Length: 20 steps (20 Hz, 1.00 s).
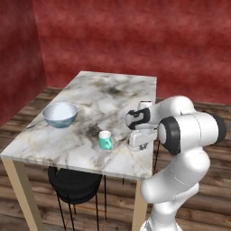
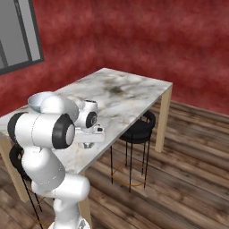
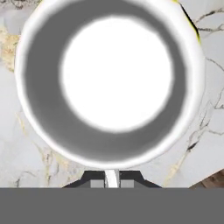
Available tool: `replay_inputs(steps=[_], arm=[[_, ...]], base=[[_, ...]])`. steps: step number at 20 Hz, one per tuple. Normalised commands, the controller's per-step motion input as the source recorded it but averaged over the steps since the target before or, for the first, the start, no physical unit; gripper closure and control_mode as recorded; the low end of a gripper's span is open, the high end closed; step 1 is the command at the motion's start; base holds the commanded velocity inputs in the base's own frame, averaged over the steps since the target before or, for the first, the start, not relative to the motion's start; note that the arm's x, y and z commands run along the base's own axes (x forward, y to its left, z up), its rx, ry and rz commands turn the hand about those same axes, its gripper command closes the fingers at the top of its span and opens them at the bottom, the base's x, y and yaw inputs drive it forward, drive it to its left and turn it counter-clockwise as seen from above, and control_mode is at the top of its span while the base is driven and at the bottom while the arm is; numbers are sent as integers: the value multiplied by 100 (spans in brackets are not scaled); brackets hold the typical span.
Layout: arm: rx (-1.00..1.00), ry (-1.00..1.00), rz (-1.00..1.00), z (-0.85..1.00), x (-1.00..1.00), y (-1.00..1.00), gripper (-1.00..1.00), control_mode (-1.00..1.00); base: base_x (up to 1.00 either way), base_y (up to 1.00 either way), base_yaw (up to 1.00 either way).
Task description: Clear the mugs and bowl far away from the sink.
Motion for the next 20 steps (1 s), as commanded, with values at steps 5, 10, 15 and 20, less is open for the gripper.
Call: replay_inputs(steps=[5,10,15,20], arm=[[-2,0,0,-24,20,2,100,-100],[-1,0,0,-26,22,6,100,-100],[0,0,0,-28,21,7,100,-100],[0,0,0,-11,10,6,-100,-100]], base=[[0,0,0],[0,0,0],[0,0,0],[0,0,0]])
